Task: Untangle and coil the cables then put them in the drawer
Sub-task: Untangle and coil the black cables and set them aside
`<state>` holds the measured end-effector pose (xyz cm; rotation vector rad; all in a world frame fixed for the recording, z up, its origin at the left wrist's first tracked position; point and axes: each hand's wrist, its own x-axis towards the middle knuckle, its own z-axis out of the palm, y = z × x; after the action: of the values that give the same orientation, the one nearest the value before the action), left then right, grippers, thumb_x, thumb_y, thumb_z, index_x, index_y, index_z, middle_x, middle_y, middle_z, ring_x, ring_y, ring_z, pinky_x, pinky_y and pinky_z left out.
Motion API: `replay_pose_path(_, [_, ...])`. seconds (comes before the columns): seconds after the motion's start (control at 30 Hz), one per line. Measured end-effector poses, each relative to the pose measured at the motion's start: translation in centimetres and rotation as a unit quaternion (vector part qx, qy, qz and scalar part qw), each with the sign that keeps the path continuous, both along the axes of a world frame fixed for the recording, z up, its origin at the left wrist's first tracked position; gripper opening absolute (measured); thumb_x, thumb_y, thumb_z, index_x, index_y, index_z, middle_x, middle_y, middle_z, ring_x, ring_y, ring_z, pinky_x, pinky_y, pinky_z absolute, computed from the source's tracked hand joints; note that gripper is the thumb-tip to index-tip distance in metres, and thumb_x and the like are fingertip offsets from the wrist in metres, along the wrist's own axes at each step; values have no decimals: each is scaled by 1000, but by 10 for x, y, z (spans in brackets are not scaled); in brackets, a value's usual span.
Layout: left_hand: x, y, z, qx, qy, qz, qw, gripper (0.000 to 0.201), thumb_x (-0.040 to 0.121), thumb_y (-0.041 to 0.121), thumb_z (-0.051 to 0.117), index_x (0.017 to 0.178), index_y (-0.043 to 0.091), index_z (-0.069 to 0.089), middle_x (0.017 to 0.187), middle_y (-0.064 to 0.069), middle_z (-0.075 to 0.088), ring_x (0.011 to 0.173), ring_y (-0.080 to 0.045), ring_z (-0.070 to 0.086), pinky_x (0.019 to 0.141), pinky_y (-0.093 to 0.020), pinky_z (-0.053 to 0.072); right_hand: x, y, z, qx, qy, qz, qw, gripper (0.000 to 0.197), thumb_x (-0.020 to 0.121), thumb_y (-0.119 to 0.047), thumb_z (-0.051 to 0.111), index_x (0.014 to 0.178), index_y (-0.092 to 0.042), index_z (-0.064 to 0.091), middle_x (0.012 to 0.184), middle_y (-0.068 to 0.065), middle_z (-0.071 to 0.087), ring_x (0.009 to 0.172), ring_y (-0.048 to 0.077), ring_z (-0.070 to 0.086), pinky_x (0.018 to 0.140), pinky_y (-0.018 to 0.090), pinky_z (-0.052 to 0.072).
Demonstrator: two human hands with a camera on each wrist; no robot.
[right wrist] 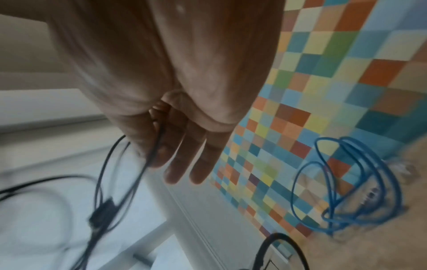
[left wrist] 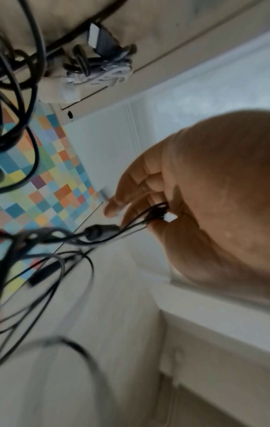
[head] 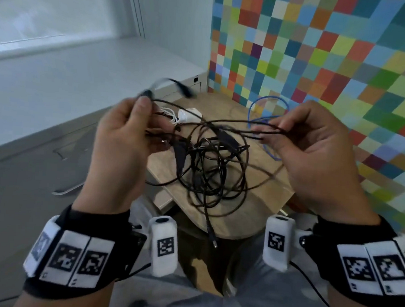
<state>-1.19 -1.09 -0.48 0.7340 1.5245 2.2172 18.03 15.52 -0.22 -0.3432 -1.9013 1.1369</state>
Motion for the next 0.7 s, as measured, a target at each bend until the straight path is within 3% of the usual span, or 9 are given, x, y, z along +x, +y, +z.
replay_pose_path(0.07, [-11, -2, 0, 74, -78, 28, 994, 14, 107, 15, 50, 93, 15, 52, 61, 1, 53, 60, -21, 63, 66, -37, 55, 5, 6, -2, -55, 31, -20, 998, 29, 97, 6, 63, 88, -20, 51, 89, 27, 63, 87, 36, 74, 82, 38, 62])
replay_pose_path(0.13, [-21, -5, -2, 106, -119, 42, 986, 19, 104, 9, 51, 87, 18, 52, 57, 3, 39, 51, -16, 52, 58, -30, 49, 10, 16, -5, -99, 50, -63, 992, 29, 99, 1, 59, 90, -26, 55, 83, 21, 63, 73, 31, 73, 77, 45, 63])
replay_pose_path(0.23, [-27, -6, -8, 82, -106, 34, 990, 11, 93, 9, 55, 88, 19, 58, 59, 6, 37, 51, -10, 37, 54, -25, 39, 17, 29, -7, -132, 36, -114, 984, 25, 100, 1, 57, 98, -23, 61, 71, 2, 62, 50, 25, 57, 57, 44, 58])
replay_pose_path(0.3, [-25, -4, -12, 31, -69, 27, 997, 20, 93, 3, 53, 104, 16, 62, 61, 5, 41, 55, -13, 44, 59, -29, 46, 19, 34, -6, -163, 19, -119, 979, 21, 100, 4, 54, 106, -14, 62, 66, -1, 58, 43, 22, 43, 47, 36, 50])
replay_pose_path(0.37, [-18, -1, -11, -4, -36, 12, 999, 30, 95, -2, 50, 117, 14, 63, 68, -1, 50, 64, -19, 57, 67, -37, 54, 21, 37, -3, -187, 1, -125, 974, 25, 98, 7, 53, 111, -11, 64, 66, 3, 56, 45, 23, 41, 46, 33, 48])
replay_pose_path(0.43, [-8, 2, -5, -33, -6, -12, 999, 29, 101, 2, 49, 123, 15, 62, 75, -5, 60, 77, -23, 64, 73, -41, 56, 25, 42, 0, -184, -23, -135, 973, 33, 94, 9, 54, 113, -15, 66, 75, 11, 60, 54, 25, 53, 52, 31, 51])
replay_pose_path(0.5, [1, 6, -2, -78, 27, -26, 996, 26, 107, 11, 46, 126, 22, 60, 80, -5, 68, 83, -25, 70, 74, -42, 58, 30, 47, 0, -131, -97, -124, 979, 38, 93, 3, 65, 117, -26, 66, 101, 9, 67, 82, 21, 67, 72, 30, 55])
replay_pose_path(0.6, [5, 14, -4, -179, 92, -25, 979, 20, 110, 30, 45, 121, 40, 57, 92, -2, 78, 88, -21, 77, 74, -43, 58, 38, 47, 2, -26, -278, -101, 955, 50, 84, -26, 83, 126, -43, 61, 131, -8, 62, 124, 9, 57, 102, 37, 45])
replay_pose_path(0.7, [1, 19, -3, -264, 163, 5, 951, 13, 106, 44, 46, 109, 47, 58, 100, 4, 76, 78, -8, 75, 72, -34, 54, 35, 38, 7, 34, -249, -138, 958, 38, 88, -34, 79, 122, -42, 65, 133, -16, 63, 131, 5, 54, 111, 42, 43])
